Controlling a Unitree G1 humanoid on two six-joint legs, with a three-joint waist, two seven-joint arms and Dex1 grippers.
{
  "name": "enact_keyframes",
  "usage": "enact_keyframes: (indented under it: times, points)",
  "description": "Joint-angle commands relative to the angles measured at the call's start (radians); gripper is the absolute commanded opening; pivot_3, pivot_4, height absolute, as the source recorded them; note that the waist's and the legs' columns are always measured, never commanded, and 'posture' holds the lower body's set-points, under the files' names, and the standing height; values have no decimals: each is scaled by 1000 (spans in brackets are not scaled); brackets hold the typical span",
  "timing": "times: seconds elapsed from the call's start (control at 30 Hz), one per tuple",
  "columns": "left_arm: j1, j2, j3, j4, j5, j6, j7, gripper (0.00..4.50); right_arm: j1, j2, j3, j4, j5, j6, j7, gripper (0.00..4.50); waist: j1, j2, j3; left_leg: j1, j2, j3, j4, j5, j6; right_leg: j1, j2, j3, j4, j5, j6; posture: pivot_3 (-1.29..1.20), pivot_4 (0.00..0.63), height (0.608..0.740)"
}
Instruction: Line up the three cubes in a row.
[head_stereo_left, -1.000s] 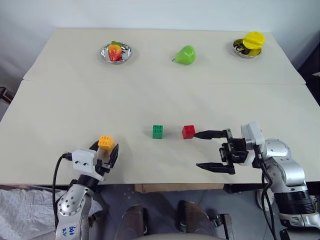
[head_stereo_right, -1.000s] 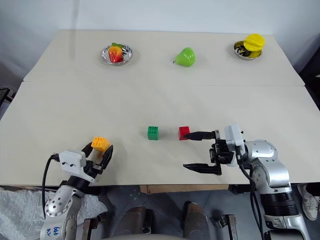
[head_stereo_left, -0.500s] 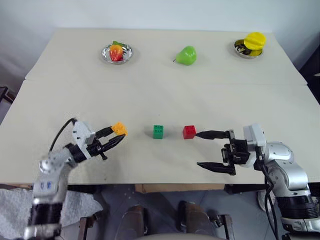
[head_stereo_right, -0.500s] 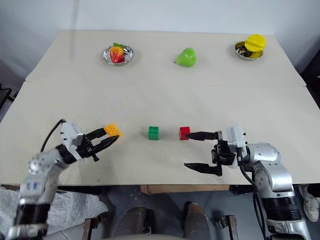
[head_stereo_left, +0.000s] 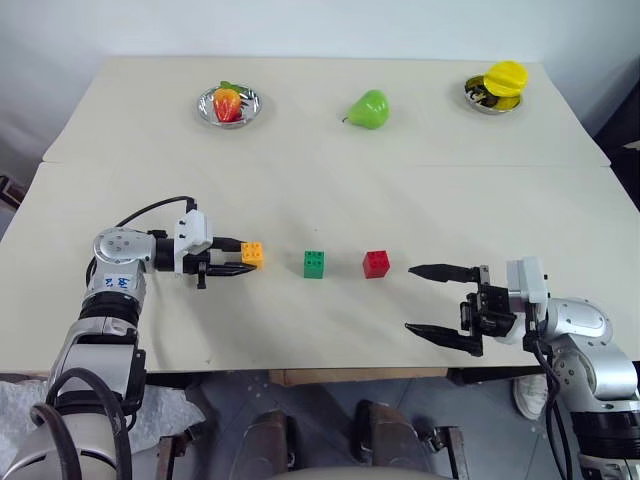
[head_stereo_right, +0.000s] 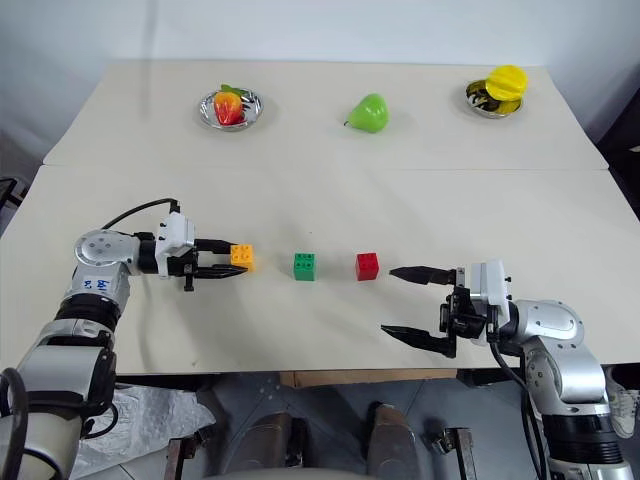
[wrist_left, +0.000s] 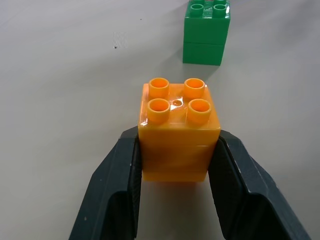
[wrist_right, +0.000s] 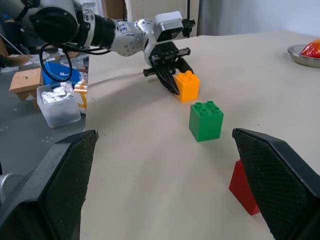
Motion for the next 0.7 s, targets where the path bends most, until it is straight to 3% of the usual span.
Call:
enact_keyframes:
  times: [0.03,0.07,0.37,0.57,0.7]
  points:
    - [-7,2,-10,46,25,7,-68,1486,5,-17,-33,-30,19,-11,-7,4500,0,0,0,0,0,0,0,0,0,0,0,0,0,0,0,0,150,740]
    - [-10,3,-8,52,26,4,-72,1486,4,-18,-34,-29,20,-10,-6,4500,0,0,0,0,0,0,0,0,0,0,0,0,0,0,0,0,150,740]
    - [-14,28,74,29,-28,20,-54,4206,-6,-21,-41,-4,26,-11,-1,4500,1,-1,1,-1,0,0,1,0,0,0,0,0,0,0,0,0,150,740]
    - [187,139,177,-267,-175,168,-108,4206,-8,8,-136,0,153,55,-56,4500,-9,-1,1,0,2,-3,0,0,0,-2,0,0,0,0,0,0,150,740]
    - [421,197,296,-567,-299,337,-2,4206,6,-19,-135,64,85,-21,16,4500,-17,-1,1,1,5,-5,-1,0,0,-2,0,-1,1,0,0,0,150,740]
